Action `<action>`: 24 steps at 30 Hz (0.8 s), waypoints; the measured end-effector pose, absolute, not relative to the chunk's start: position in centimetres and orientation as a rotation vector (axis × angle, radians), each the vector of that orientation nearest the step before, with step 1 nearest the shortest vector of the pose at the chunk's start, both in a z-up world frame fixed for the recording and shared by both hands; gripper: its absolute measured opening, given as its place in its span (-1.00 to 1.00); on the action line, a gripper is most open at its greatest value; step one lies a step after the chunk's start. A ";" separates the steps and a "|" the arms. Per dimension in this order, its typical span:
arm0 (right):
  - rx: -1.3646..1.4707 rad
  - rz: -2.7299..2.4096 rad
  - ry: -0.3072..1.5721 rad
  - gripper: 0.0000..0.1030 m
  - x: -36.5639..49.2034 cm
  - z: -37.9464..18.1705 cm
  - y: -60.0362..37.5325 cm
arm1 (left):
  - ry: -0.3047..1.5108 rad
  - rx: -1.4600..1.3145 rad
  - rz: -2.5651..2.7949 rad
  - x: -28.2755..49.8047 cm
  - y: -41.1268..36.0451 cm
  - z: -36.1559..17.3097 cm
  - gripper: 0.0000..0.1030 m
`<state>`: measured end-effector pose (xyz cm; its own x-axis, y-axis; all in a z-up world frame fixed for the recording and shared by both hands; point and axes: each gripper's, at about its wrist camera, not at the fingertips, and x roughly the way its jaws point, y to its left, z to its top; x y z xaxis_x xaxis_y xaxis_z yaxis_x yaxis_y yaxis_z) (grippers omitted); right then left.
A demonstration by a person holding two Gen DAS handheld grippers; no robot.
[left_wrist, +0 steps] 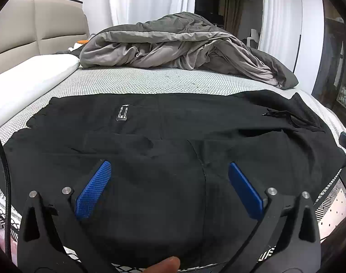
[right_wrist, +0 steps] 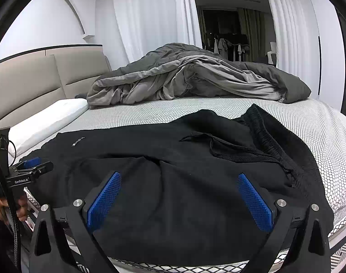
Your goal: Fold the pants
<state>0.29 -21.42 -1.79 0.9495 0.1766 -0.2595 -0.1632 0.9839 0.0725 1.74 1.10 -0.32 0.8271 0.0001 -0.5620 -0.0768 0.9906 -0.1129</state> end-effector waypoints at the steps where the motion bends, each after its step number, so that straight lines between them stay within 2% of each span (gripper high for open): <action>1: 0.048 0.171 0.269 1.00 0.3 -1.8 -21.5 | 0.596 -0.133 0.039 1.7 1.1 -0.3 0.99; 24: 0.119 0.067 0.364 1.00 3.7 -2.2 -23.2 | 0.591 -0.130 0.035 2.9 1.0 -0.3 0.99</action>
<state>3.68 -23.16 -2.22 0.9323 0.0865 -0.3512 -0.0435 0.9908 0.1284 2.90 0.97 -0.31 0.8302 -0.0047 -0.5574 -0.0700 0.9912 -0.1125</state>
